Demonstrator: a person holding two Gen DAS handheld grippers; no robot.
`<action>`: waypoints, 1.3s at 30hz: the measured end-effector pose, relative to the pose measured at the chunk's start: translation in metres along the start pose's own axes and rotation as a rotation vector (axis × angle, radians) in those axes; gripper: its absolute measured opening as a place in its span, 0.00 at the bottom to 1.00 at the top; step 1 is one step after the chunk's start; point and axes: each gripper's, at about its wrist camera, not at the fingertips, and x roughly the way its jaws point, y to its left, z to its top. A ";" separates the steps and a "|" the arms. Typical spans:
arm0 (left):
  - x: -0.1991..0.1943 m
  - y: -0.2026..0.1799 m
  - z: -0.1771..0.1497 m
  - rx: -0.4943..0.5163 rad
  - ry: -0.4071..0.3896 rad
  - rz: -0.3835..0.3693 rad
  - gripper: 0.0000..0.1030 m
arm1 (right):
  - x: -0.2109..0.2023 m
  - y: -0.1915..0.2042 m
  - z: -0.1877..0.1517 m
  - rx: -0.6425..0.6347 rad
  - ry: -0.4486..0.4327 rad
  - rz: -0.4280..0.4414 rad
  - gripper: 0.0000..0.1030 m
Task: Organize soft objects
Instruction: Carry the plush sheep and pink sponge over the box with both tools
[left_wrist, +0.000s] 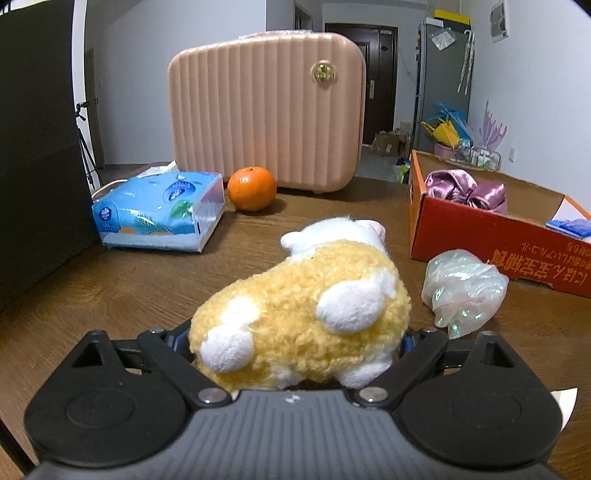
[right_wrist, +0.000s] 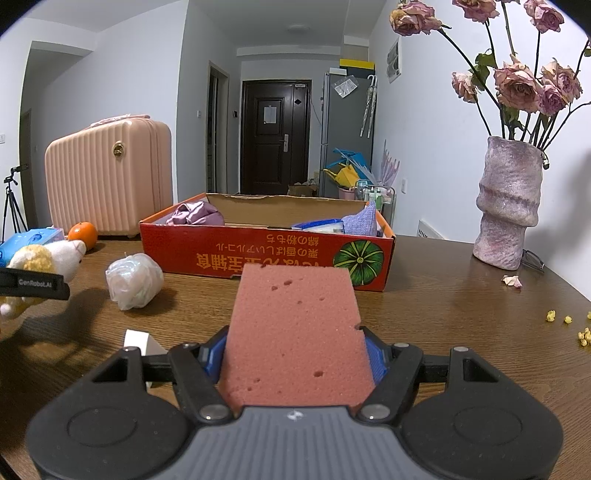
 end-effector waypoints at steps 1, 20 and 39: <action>-0.001 0.000 0.000 -0.001 -0.006 0.000 0.92 | 0.000 0.000 0.000 0.000 0.000 0.000 0.67; -0.037 -0.006 0.004 0.009 -0.162 -0.039 0.92 | -0.001 -0.001 0.001 0.003 -0.016 0.003 0.67; -0.059 -0.025 0.008 0.016 -0.232 -0.089 0.92 | 0.005 0.002 0.013 0.027 -0.120 -0.009 0.67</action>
